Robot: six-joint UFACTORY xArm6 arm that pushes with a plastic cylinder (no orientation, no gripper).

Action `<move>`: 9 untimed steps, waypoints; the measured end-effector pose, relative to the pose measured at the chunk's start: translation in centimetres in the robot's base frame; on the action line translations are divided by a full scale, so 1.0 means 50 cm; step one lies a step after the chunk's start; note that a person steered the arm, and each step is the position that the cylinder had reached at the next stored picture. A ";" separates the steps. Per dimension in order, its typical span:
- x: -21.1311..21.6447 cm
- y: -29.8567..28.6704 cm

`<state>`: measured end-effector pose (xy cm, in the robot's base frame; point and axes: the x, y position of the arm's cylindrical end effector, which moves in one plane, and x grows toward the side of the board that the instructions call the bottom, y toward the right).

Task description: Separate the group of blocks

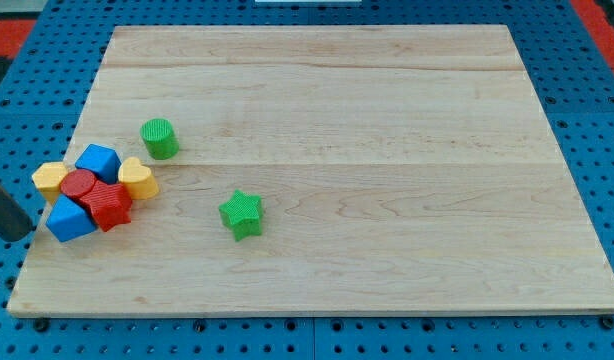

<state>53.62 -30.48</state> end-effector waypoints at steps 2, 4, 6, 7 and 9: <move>-0.019 0.000; -0.034 0.000; -0.182 0.000; -0.224 0.014; -0.225 0.027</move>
<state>42.38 -29.14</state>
